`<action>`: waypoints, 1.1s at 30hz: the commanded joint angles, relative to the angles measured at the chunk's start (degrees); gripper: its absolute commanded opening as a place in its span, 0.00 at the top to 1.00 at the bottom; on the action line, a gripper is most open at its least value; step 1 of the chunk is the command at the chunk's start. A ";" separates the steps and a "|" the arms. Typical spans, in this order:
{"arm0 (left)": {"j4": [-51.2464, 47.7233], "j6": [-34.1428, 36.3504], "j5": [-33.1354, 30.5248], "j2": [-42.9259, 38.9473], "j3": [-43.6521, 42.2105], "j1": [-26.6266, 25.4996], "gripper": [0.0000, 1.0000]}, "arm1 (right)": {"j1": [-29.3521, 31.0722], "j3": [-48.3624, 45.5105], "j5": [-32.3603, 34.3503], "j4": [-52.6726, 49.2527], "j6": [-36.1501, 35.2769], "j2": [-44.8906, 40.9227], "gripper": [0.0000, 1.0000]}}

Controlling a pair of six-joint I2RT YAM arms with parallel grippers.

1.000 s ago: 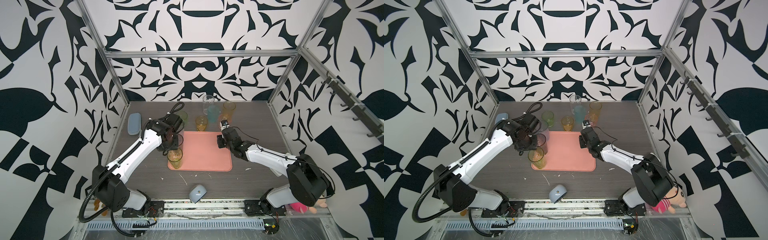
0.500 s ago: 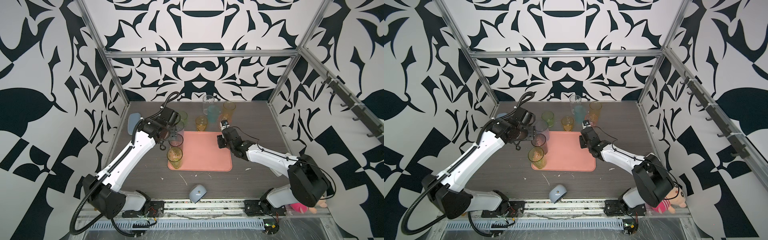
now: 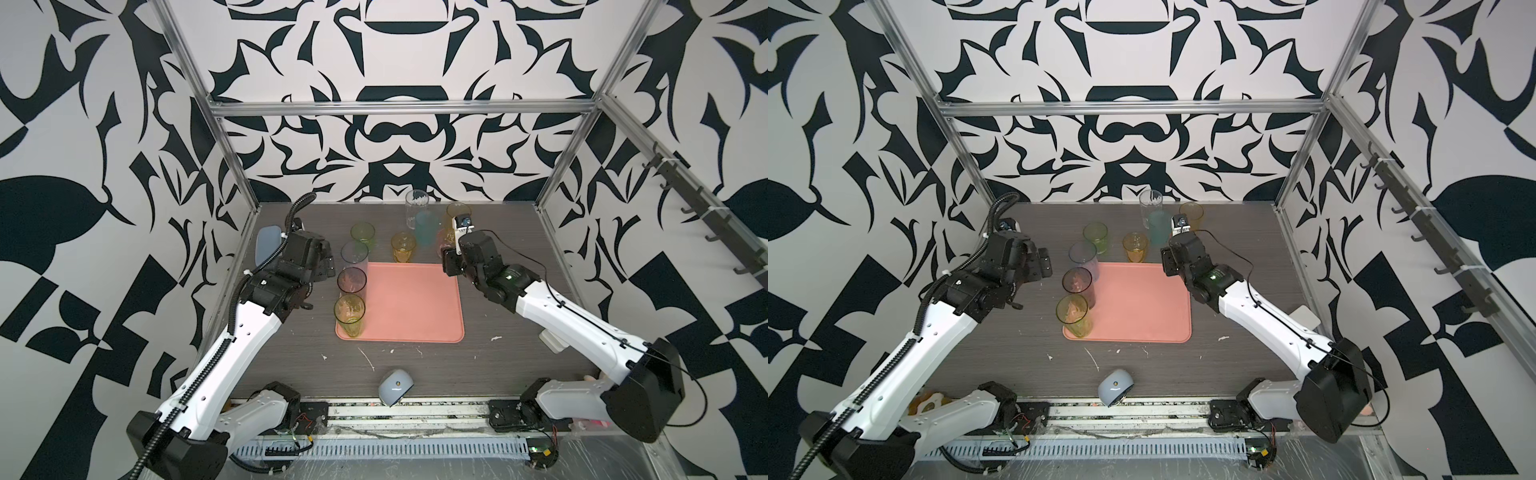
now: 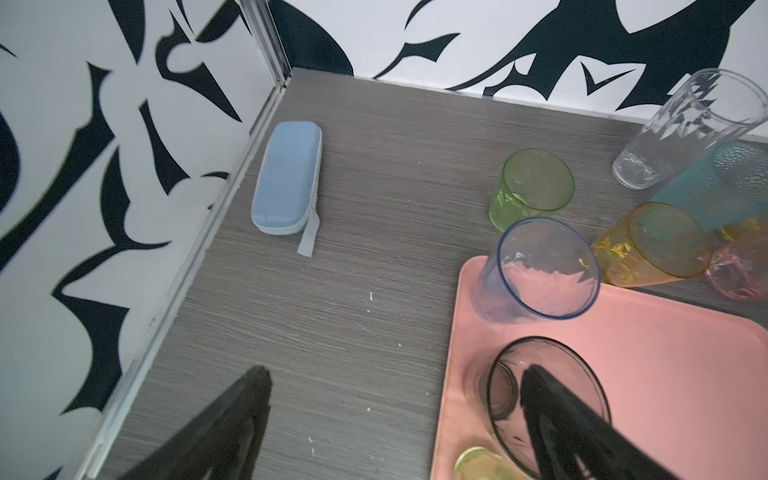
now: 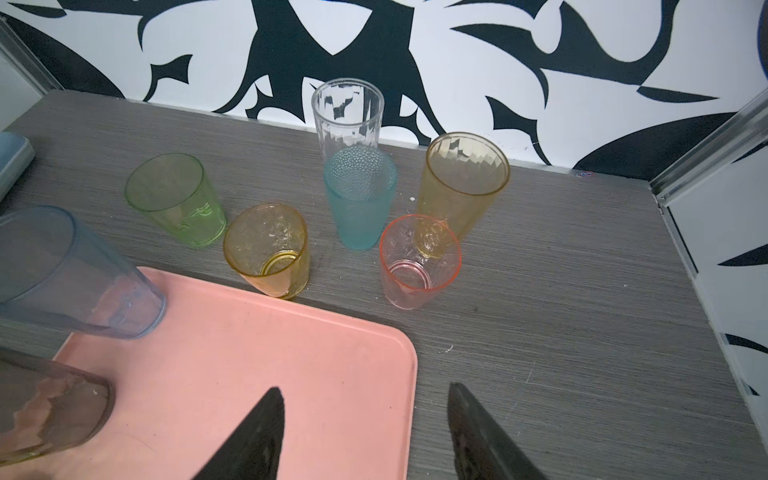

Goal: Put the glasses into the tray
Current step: 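Raise the left gripper away while the right gripper reaches toward the far cups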

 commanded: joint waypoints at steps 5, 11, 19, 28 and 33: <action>3.02 -0.56 -2.08 -3.09 -2.66 0.23 0.00 | -1.03 10.26 1.62 -5.77 0.81 3.02 0.31; 2.85 -0.55 -1.52 -4.17 -2.87 0.20 0.01 | -3.47 19.29 0.22 -6.91 0.90 9.49 0.30; 2.29 -0.78 -1.53 -4.61 -2.96 0.21 0.01 | -7.80 29.79 -3.05 -7.77 1.49 18.06 0.30; -0.48 -3.46 -0.90 -5.87 -2.90 0.24 0.01 | -12.78 41.97 -9.25 -8.04 3.21 29.37 0.31; -0.49 -4.55 -0.92 -7.29 -3.75 0.16 0.01 | -13.88 50.47 -10.36 -11.69 6.03 36.29 0.31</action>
